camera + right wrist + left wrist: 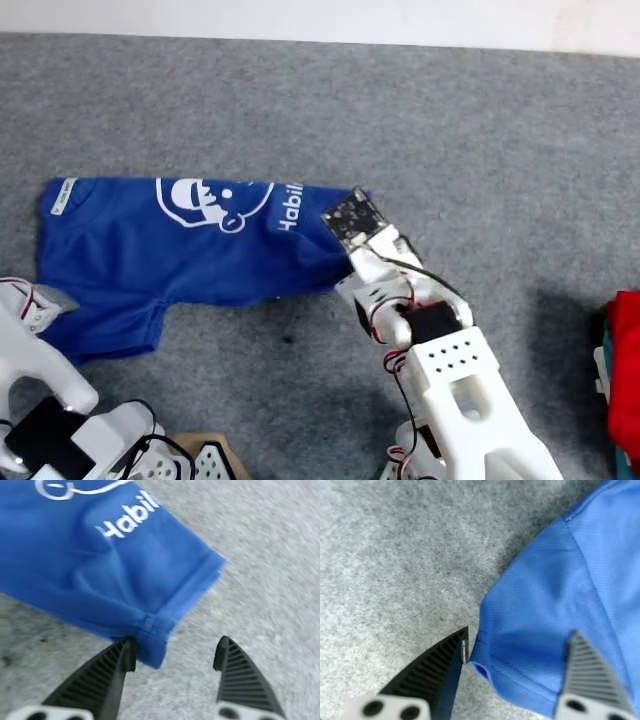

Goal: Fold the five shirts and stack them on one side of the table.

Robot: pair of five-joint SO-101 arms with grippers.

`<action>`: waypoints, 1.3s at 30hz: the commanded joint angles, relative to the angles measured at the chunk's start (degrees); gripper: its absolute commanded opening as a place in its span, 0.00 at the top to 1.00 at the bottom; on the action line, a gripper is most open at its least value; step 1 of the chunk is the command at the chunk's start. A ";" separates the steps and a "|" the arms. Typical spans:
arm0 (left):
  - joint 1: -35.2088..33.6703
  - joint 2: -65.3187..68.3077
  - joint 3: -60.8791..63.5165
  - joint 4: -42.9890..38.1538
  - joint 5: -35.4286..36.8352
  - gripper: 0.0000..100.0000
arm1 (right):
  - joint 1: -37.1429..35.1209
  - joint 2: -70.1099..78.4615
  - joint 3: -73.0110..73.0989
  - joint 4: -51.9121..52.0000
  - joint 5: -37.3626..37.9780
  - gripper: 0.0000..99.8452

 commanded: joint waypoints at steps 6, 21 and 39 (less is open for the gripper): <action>-5.05 -2.51 -3.56 -0.09 -0.62 0.66 | -2.59 -1.10 -19.74 19.03 -0.09 0.69; -5.41 -1.98 2.51 -0.53 -1.76 0.66 | -20.35 -1.10 -17.63 24.92 -6.24 0.69; -1.63 -1.98 18.59 -17.23 -7.21 0.93 | -21.85 -1.10 -9.89 17.45 -6.86 0.69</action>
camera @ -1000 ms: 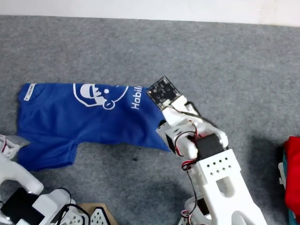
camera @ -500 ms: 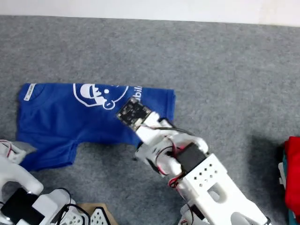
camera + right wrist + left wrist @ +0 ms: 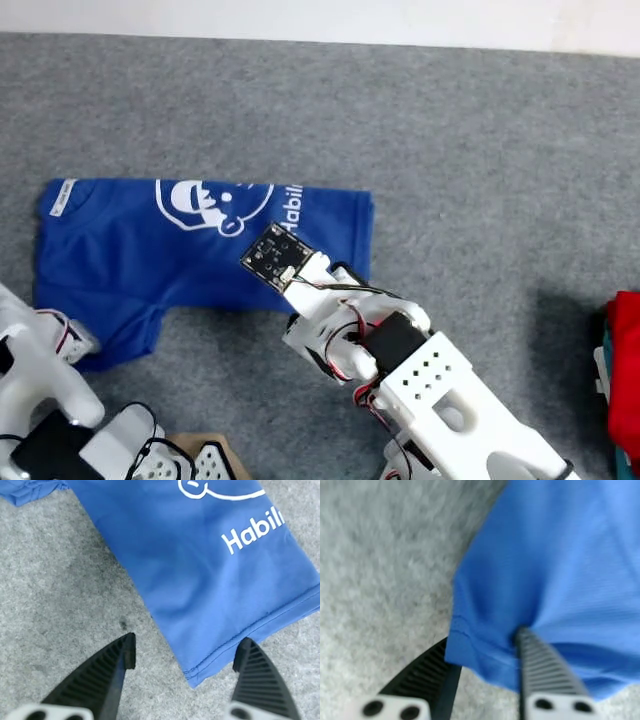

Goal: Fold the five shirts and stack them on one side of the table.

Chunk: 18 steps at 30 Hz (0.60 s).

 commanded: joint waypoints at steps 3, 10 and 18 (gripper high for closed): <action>1.63 -0.22 0.13 -2.81 -0.26 0.93 | -0.57 -1.10 -0.13 -0.84 -0.62 0.69; 4.18 -0.66 0.04 -2.46 -0.26 0.93 | -0.40 -1.01 -0.13 -0.84 -0.62 0.69; 9.45 -0.75 -6.20 2.02 -0.09 0.93 | -0.57 -1.01 6.11 -5.58 -0.70 0.69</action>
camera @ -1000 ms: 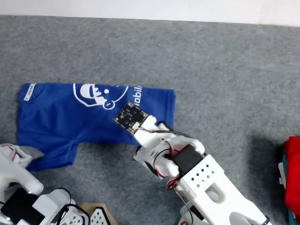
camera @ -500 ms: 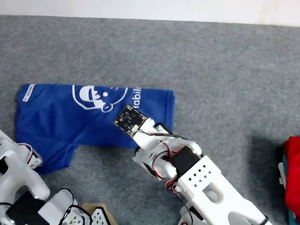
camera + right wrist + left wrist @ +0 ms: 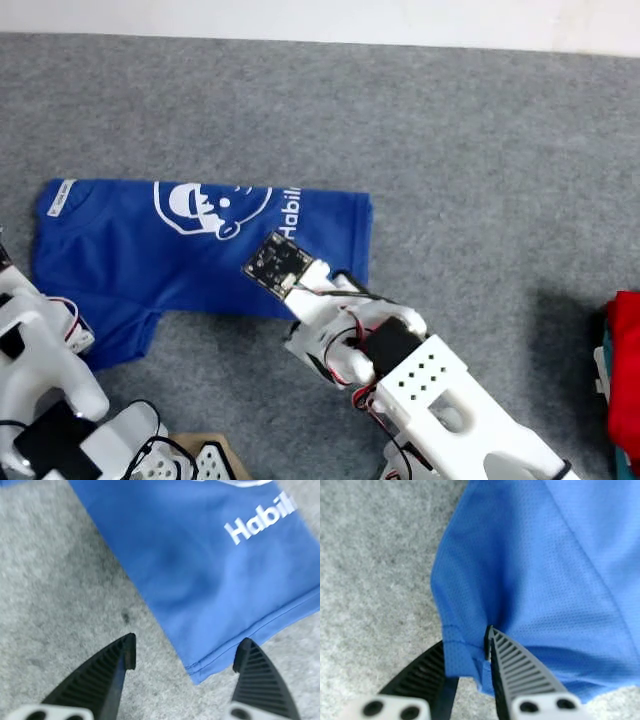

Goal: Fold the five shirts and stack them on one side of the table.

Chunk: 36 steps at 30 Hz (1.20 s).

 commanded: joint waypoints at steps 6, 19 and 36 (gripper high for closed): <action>4.70 -0.75 -11.65 6.42 6.51 0.95 | -0.57 -0.92 0.92 -2.07 -0.70 0.69; 14.55 -0.57 -15.60 7.74 11.78 0.96 | -0.57 -0.92 1.36 -2.07 -0.62 0.69; 16.57 -0.13 -21.14 0.79 20.75 0.96 | -0.66 -0.92 2.33 -2.07 -0.35 0.69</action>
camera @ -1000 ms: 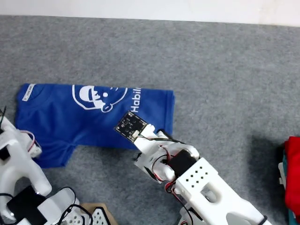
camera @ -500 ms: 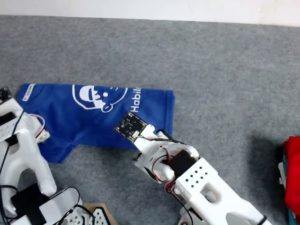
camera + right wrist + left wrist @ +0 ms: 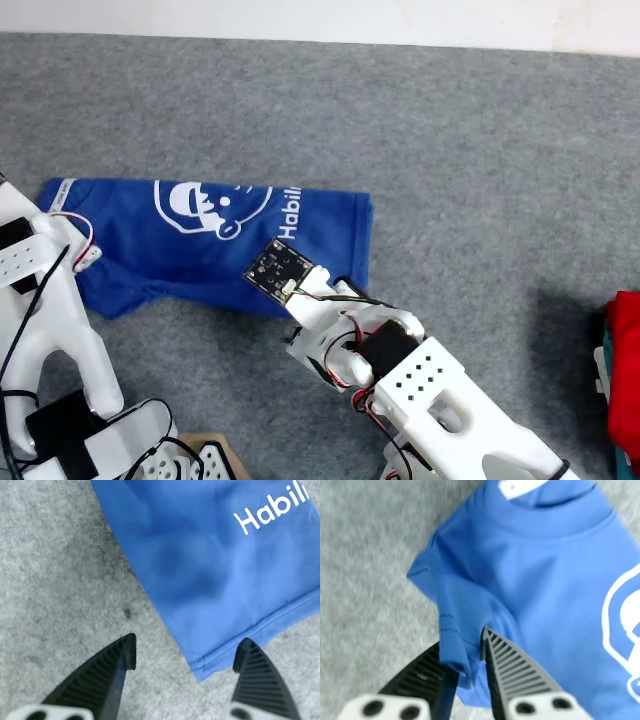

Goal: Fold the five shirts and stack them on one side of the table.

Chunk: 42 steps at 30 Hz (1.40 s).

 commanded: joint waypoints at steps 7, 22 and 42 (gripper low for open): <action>2.07 -0.31 -0.84 -6.33 8.00 0.87 | -0.84 -0.92 2.42 -3.82 -0.35 0.69; 2.15 -0.84 -1.54 -6.68 12.13 0.71 | -2.15 -0.92 2.59 -3.74 -0.35 0.69; -13.23 -0.92 -11.91 18.29 10.55 0.80 | -2.15 -0.92 4.18 -5.32 -0.26 0.69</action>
